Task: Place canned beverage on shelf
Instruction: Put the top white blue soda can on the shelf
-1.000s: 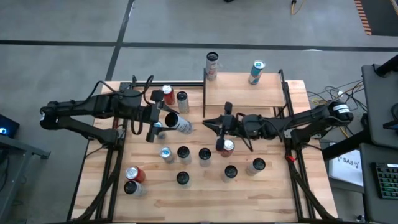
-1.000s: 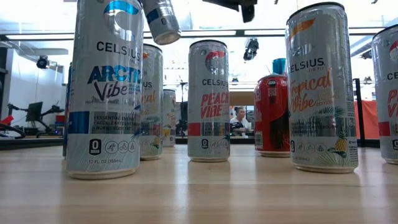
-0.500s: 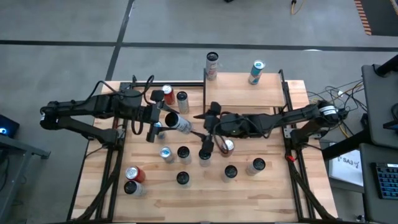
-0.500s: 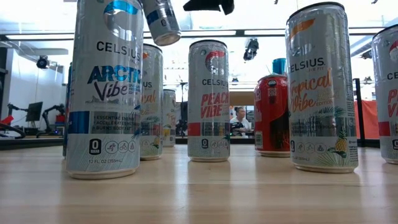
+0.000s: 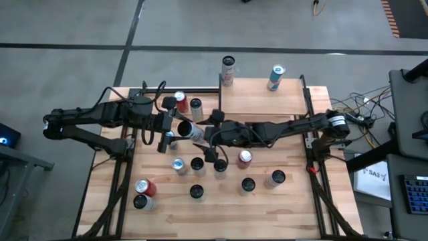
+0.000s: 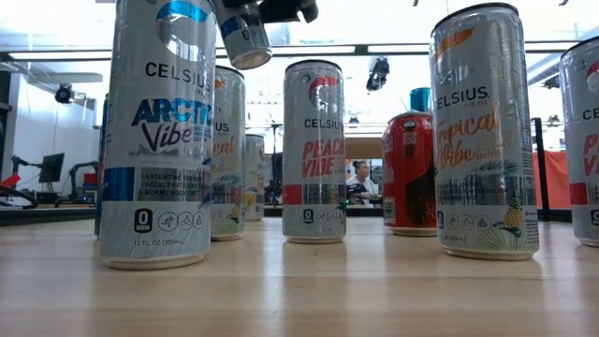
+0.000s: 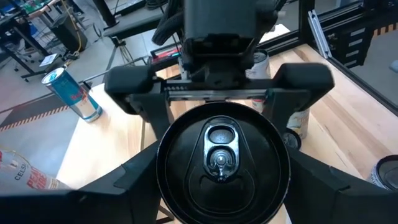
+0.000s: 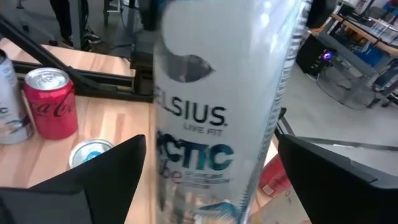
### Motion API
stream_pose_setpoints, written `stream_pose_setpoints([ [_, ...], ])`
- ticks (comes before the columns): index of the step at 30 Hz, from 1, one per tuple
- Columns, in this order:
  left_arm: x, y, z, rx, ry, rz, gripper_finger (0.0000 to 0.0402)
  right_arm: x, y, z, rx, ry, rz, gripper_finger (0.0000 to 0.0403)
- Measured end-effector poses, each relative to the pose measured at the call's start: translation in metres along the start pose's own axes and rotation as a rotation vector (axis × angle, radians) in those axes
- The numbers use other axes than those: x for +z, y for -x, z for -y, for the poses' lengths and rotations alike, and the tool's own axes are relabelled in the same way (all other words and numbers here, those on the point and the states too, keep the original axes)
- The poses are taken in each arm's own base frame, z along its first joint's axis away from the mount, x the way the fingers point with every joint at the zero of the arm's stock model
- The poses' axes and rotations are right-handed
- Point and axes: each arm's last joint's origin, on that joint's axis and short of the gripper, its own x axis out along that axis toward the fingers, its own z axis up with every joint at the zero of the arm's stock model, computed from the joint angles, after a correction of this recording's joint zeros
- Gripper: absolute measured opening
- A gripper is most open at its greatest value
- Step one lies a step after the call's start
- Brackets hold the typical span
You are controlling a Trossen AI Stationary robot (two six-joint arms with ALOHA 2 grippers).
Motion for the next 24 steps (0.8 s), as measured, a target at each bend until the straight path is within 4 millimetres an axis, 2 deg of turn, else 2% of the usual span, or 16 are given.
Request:
stream_pose_setpoints([
  [4,0.000,0.000,0.000,0.004,-0.001,0.000,0.0245,0.000,-0.001,0.004,-0.006,-0.003,0.001,0.0318],
  [10,0.000,0.000,0.000,0.008,-0.019,0.003,0.0307,-0.001,-0.002,0.007,-0.010,-0.019,-0.005,0.0236],
  [18,0.003,0.006,-0.001,0.015,-0.064,0.024,0.0314,-0.001,-0.002,0.009,-0.022,-0.030,-0.009,0.0231],
  [24,0.022,0.037,-0.009,0.089,-0.097,0.087,0.0312,-0.002,0.005,0.027,-0.103,-0.062,-0.055,0.0231],
])
